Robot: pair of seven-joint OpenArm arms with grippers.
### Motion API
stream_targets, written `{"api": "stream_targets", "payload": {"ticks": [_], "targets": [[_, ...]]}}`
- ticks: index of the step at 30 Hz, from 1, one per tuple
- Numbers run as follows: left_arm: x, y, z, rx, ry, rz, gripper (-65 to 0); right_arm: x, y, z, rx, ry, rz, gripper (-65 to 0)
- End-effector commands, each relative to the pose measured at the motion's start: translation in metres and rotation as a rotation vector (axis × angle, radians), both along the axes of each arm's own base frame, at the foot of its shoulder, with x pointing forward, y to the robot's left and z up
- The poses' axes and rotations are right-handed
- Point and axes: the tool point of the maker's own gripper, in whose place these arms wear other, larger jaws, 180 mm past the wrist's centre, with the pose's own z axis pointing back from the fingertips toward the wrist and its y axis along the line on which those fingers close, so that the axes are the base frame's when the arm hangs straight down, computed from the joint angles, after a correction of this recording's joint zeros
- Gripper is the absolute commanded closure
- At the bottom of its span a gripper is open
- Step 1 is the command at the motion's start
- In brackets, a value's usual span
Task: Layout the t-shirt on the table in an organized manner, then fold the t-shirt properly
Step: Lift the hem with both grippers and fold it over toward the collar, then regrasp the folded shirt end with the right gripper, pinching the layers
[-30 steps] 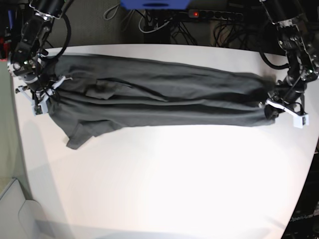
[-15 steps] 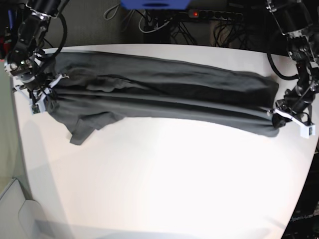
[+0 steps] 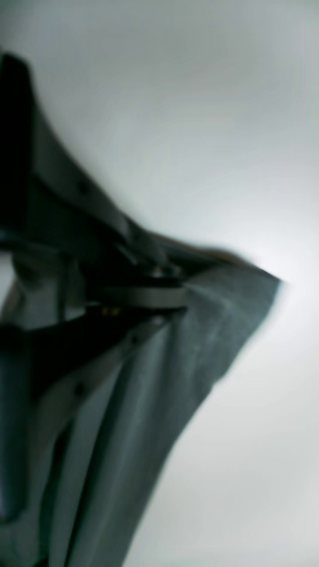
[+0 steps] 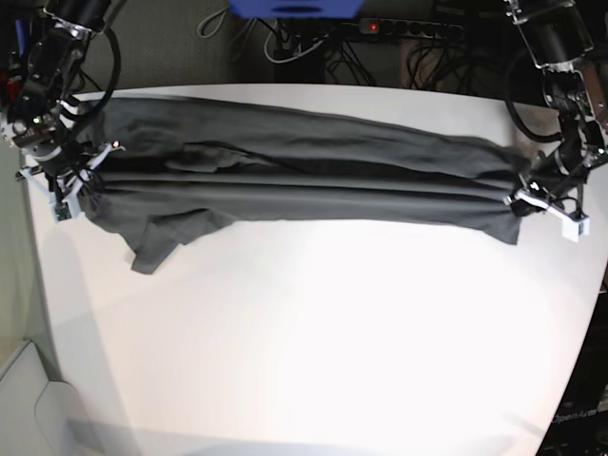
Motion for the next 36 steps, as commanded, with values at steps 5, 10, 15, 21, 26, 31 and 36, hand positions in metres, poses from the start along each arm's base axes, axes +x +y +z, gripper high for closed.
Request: {"api": "stream_targets", "payload": {"ticks": [5, 10, 15, 21, 26, 31, 36], "targets": [[0.018, 0.013, 0.021, 0.023, -0.071, 0.018, -0.2, 0.0, -0.007, 0.006, -0.027, -0.015, -0.003, 0.0], [0.018, 0.012, 0.02, 0.019, -0.066, 0.017, -0.2, -0.001, -0.007, 0.006, -0.027, -0.014, -0.003, 0.0], [0.016, 0.012, 0.018, 0.018, -0.058, 0.016, -0.5, -0.001, -0.007, 0.006, -0.028, -0.013, -0.003, 0.0], [0.01, 0.012, 0.013, 0.018, -0.04, 0.014, -0.7, -0.003, -0.009, 0.005, -0.036, -0.001, -0.002, -6.4], [0.002, 0.007, 0.006, 0.005, 0.017, -0.008, -13.0, -0.013, -0.019, 0.001, -0.084, 0.079, 0.013, -26.4], [0.001, 0.004, 0.007, 0.002, 0.021, -0.014, -29.0, -0.007, -0.025, 0.025, -0.15, 0.053, 0.028, -33.6], [0.001, 0.004, 0.005, -0.001, 0.023, -0.014, -31.9, 0.001, -0.027, 0.056, -0.228, 0.015, 0.041, -34.0]]}}
